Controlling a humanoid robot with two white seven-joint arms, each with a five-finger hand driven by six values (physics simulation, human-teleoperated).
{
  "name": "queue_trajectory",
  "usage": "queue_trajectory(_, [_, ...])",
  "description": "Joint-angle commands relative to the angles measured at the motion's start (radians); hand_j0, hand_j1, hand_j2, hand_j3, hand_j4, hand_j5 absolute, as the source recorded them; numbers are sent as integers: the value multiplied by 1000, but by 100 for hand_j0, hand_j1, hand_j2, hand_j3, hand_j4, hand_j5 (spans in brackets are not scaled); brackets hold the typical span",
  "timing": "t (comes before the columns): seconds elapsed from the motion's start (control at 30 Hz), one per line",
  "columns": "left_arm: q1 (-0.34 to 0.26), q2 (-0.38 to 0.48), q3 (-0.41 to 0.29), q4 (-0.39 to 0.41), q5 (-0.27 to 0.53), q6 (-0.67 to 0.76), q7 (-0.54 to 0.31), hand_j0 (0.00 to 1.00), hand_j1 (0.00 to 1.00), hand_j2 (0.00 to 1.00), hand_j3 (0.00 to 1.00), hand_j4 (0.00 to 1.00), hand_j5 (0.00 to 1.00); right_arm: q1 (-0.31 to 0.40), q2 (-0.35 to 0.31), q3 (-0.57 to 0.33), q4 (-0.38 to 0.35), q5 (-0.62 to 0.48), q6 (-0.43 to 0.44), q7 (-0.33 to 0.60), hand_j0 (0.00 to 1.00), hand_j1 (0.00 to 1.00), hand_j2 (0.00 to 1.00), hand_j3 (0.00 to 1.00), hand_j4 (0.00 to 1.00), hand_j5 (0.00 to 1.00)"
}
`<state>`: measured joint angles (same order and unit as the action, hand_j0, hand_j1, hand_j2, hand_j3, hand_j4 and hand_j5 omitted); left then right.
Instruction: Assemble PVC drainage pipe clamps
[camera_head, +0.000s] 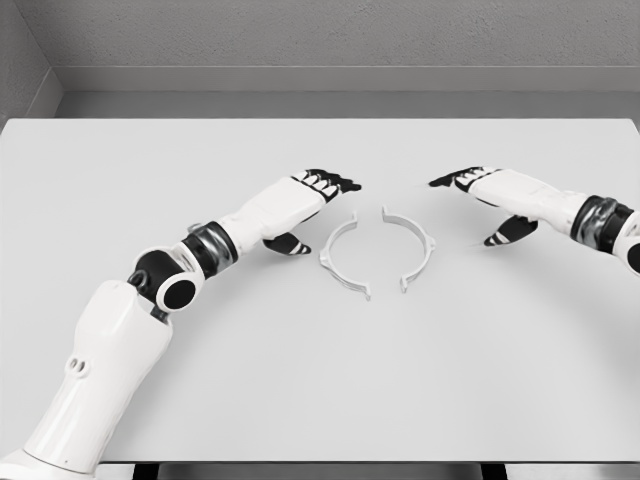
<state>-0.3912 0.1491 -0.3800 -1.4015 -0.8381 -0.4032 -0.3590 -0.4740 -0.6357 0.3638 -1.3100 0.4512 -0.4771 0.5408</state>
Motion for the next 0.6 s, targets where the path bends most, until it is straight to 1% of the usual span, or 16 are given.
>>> queue_trajectory(0.0, [0, 0, -2, -14, 7, -2, 2, 100, 100, 100, 100, 100, 100, 2, -16, -2, -6, -8, 0, -1, 100, 100, 100, 100, 100, 100])
queue_trajectory(0.1, [2, -2, -4, -17, 7, -2, 2, 100, 100, 100, 100, 100, 100, 3, -30, 0, -9, -9, -3, -1, 100, 100, 100, 100, 100, 100])
queue_trajectory(0.17, [2, -2, -5, -17, 5, -2, 0, 100, 100, 100, 100, 100, 100, 11, -33, 1, -41, -8, -3, 1, 100, 100, 100, 100, 100, 100])
queue_trajectory(0.37, [2, -6, -14, -19, 5, -2, 2, 100, 100, 100, 100, 100, 100, 12, -38, 7, -45, -6, -3, 7, 100, 100, 100, 100, 100, 100])
queue_trajectory(0.47, [3, -8, -14, -19, 7, -2, 0, 100, 100, 100, 100, 100, 100, 15, -39, 7, -58, -8, -3, 11, 100, 100, 100, 100, 100, 100])
queue_trajectory(0.57, [3, -8, -30, -19, 7, -2, 0, 100, 100, 100, 100, 100, 100, 17, -59, 9, -72, -8, -3, 11, 100, 100, 100, 100, 100, 100])
